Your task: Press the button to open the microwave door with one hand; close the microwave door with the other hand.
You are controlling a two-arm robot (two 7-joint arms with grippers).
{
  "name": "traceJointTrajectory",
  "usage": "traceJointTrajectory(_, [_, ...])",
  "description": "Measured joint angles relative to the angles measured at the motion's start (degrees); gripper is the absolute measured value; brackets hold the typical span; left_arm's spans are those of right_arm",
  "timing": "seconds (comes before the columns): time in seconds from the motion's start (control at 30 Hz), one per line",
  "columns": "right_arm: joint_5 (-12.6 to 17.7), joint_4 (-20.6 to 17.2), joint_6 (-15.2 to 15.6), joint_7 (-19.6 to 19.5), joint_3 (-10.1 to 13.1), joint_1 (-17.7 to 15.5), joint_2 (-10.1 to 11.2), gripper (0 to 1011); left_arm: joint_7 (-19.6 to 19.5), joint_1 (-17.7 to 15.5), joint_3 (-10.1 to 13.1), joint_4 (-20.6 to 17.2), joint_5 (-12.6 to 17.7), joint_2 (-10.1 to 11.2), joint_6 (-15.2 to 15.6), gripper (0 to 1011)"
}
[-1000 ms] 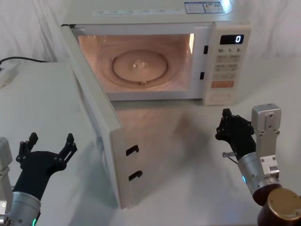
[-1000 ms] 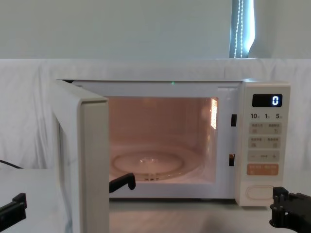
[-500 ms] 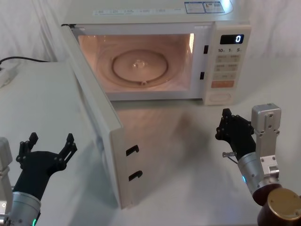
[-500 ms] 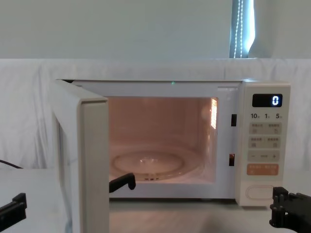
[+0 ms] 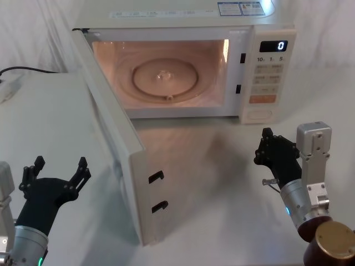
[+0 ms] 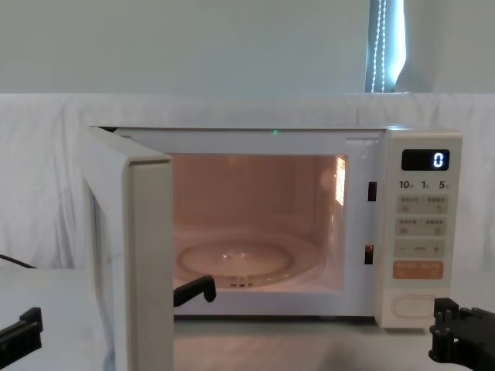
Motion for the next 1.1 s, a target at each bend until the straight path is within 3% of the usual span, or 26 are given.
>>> traceJointTrajectory(0.3, [0.0, 0.0, 0.0, 0.0, 0.0, 0.0, 0.0, 0, 0.0, 0.0, 0.0, 0.0, 0.0, 0.0, 0.0, 1001])
traceJointTrajectory(0.47, [0.0, 0.0, 0.0, 0.0, 0.0, 0.0, 0.0, 0, 0.0, 0.0, 0.0, 0.0, 0.0, 0.0, 0.0, 926])
traceJointTrajectory(0.87, [0.0, 0.0, 0.0, 0.0, 0.0, 0.0, 0.0, 0, 0.0, 0.0, 0.0, 0.0, 0.0, 0.0, 0.0, 590])
traceJointTrajectory(0.97, [0.0, 0.0, 0.0, 0.0, 0.0, 0.0, 0.0, 0, 0.0, 0.0, 0.0, 0.0, 0.0, 0.0, 0.0, 442])
traceJointTrajectory(1.1, [0.0, 0.0, 0.0, 0.0, 0.0, 0.0, 0.0, 0, 0.0, 0.0, 0.0, 0.0, 0.0, 0.0, 0.0, 353])
